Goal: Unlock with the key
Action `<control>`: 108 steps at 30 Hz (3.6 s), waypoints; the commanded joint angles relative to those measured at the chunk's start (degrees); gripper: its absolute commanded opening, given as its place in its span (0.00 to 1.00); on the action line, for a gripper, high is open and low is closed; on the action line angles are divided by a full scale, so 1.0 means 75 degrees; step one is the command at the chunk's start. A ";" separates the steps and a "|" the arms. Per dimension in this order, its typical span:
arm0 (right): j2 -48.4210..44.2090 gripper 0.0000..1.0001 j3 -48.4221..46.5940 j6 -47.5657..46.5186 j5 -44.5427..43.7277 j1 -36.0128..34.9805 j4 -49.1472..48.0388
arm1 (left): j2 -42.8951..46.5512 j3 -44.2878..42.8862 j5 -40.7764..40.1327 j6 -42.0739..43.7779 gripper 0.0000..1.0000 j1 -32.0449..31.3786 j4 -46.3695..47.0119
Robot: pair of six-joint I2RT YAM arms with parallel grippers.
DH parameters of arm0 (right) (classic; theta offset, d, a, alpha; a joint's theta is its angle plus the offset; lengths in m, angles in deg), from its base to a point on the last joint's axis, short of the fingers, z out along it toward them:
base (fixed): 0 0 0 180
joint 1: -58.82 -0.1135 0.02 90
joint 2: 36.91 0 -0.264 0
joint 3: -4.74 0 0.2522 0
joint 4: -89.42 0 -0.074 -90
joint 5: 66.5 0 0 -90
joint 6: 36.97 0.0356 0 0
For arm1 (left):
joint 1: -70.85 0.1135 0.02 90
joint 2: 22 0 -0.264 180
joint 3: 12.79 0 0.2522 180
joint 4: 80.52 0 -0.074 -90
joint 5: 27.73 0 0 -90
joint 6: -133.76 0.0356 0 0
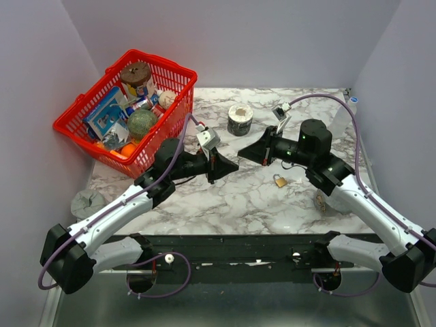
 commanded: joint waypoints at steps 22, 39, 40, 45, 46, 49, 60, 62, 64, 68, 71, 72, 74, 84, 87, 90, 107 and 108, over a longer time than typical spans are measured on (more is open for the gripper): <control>-0.0095 0.01 0.0468 0.0301 0.0255 -0.0058 -0.0324 | -0.0478 -0.0068 -0.0177 -0.0149 0.86 -0.0144 0.0763; -0.0177 0.01 0.0655 0.0442 0.0231 -0.0058 -0.0464 | -0.0679 -0.0080 -0.0012 -0.0302 0.20 -0.0144 0.0846; -0.0200 0.01 0.0667 0.0431 0.0231 -0.0058 -0.0464 | -0.0667 -0.0092 -0.0024 -0.0290 0.16 -0.0144 0.0787; -0.0224 0.01 0.0702 0.0349 0.0091 -0.0058 -0.0441 | -0.0503 -0.0034 -0.0048 -0.0173 0.00 -0.0144 0.0483; -0.0247 0.01 0.0702 0.0279 0.0067 -0.0058 -0.0395 | -0.0468 0.0001 -0.0001 -0.0138 0.00 -0.0144 0.0424; -0.0282 0.01 0.0632 -0.0212 -0.0050 -0.0058 -0.0125 | -0.0316 0.0084 0.0315 -0.0021 0.00 -0.0144 0.0155; -0.0469 0.44 0.0140 -0.2883 -0.0050 -0.0058 0.1702 | -0.0245 0.0095 0.1663 0.0576 0.00 -0.0155 -0.1368; -0.0540 0.55 0.0163 -0.3143 0.0264 -0.0058 0.1867 | -0.0315 0.0049 0.1791 0.0706 0.00 -0.0155 -0.1661; -0.0645 0.60 0.0245 -0.3343 0.0534 -0.0058 0.1856 | -0.0362 0.0013 0.1897 0.0777 0.00 -0.0167 -0.1813; -0.0564 0.56 0.0421 -0.3413 0.1120 -0.0233 0.1751 | -0.0549 -0.0104 0.2342 0.0811 0.00 -0.0156 -0.1966; -0.0505 0.51 0.0514 -0.3402 0.1332 -0.0467 0.1529 | -0.0666 -0.0221 0.2495 0.0905 0.00 -0.0155 -0.2154; -0.0482 0.50 0.0573 -0.3378 0.1379 -0.0514 0.1470 | -0.0678 -0.0233 0.2519 0.0906 0.00 -0.0167 -0.2190; -0.0377 0.48 0.0585 -0.3343 0.1426 -0.0620 0.1376 | -0.0702 -0.0233 0.2577 0.0917 0.00 -0.0179 -0.2213; -0.0013 0.38 0.0620 -0.3343 0.1426 -0.0866 0.1258 | -0.0714 -0.0280 0.2601 0.0987 0.00 -0.0179 -0.2284; 0.0022 0.36 0.0655 -0.3343 0.1426 -0.0901 0.1211 | -0.0702 -0.0280 0.2624 0.0988 0.00 -0.0191 -0.2295; 0.0081 0.33 0.0655 -0.3331 0.1415 -0.0902 0.1188 | -0.0702 -0.0280 0.2624 0.0976 0.00 -0.0191 -0.2295; 0.0187 0.01 0.0854 -0.3168 0.1790 -0.0960 0.0826 | -0.0515 -0.0209 0.2355 0.0988 0.00 -0.0202 -0.2295; 0.0163 0.01 0.0901 -0.3074 0.1743 -0.0960 0.0743 | -0.0503 -0.0198 0.2308 0.0988 0.00 -0.0202 -0.2261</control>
